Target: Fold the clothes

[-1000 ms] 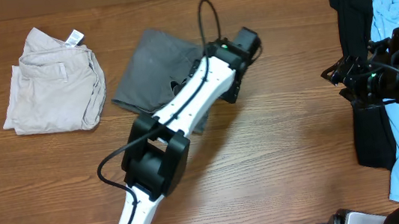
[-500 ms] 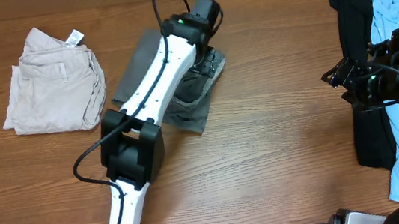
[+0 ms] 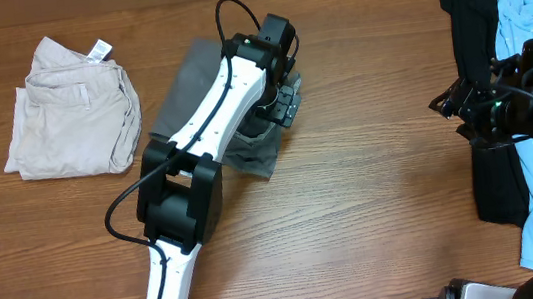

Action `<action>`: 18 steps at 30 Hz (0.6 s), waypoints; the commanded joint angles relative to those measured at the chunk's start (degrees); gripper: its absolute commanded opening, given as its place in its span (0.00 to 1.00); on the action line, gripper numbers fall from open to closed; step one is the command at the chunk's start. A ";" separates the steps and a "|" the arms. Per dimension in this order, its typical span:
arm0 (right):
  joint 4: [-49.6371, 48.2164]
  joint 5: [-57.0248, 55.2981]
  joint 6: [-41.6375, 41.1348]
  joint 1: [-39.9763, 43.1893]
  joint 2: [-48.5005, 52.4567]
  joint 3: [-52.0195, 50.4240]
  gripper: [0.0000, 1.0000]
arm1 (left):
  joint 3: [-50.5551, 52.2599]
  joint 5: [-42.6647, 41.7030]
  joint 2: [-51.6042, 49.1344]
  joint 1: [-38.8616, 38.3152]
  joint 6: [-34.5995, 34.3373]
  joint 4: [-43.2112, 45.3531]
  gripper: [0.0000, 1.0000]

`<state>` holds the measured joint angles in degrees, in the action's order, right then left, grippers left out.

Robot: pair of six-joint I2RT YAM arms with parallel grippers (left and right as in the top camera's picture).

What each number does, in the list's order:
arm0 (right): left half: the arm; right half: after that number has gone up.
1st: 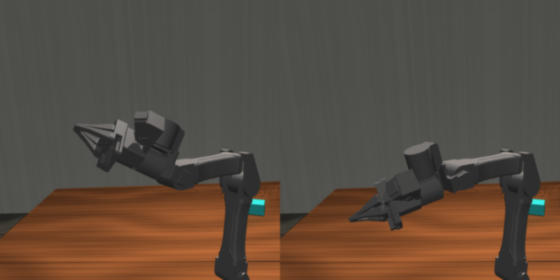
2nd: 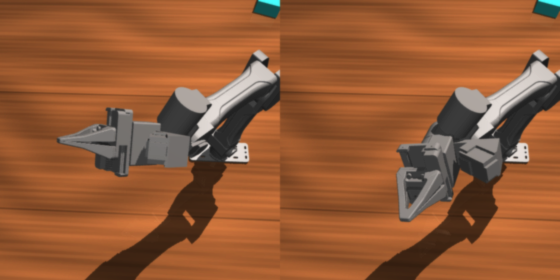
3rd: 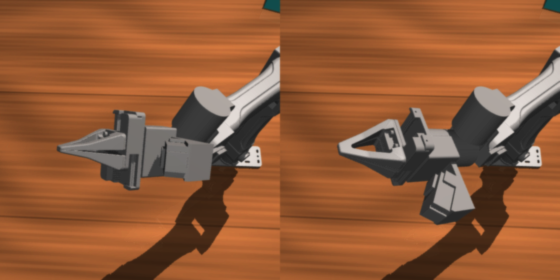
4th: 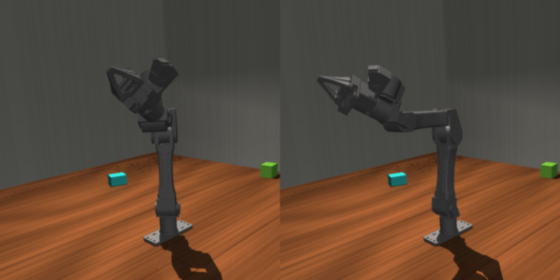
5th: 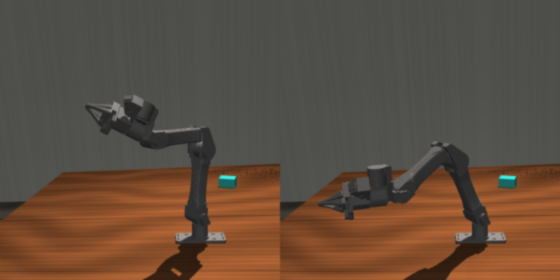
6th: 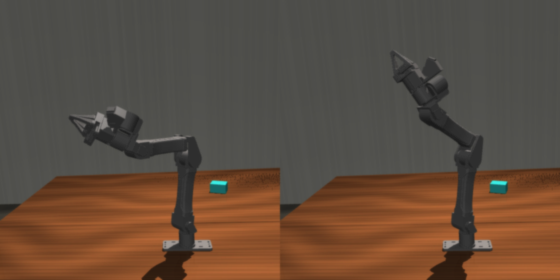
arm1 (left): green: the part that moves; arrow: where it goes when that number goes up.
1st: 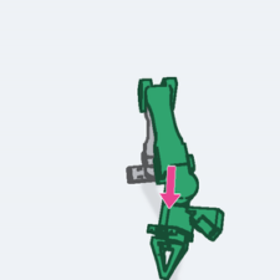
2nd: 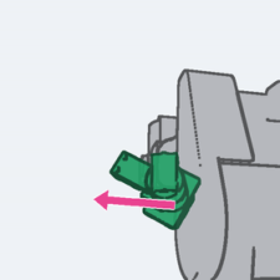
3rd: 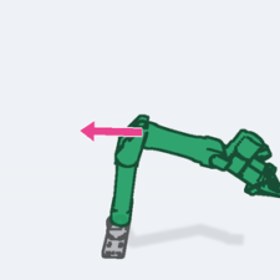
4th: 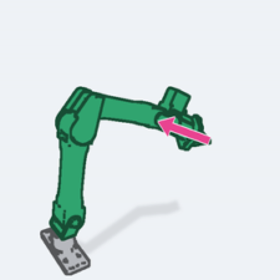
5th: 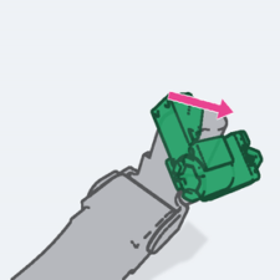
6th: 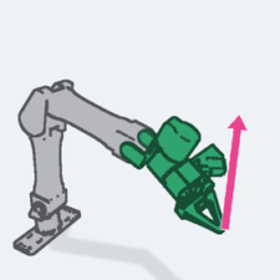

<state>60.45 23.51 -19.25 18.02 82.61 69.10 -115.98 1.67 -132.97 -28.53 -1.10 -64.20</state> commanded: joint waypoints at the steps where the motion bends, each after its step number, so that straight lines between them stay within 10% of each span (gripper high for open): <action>1: -0.17 -0.50 0.63 0.11 -0.31 0.66 0.76 | 2.29 -1.14 -0.81 0.55 -0.13 1.55 0.88; 18: -0.09 -0.50 0.61 0.11 -0.31 0.66 0.76 | 12.04 -1.46 -0.81 -0.39 -0.17 10.84 0.80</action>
<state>60.58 23.51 -19.25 18.00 82.61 69.10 -106.17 1.13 -133.05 -28.40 -1.13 -55.07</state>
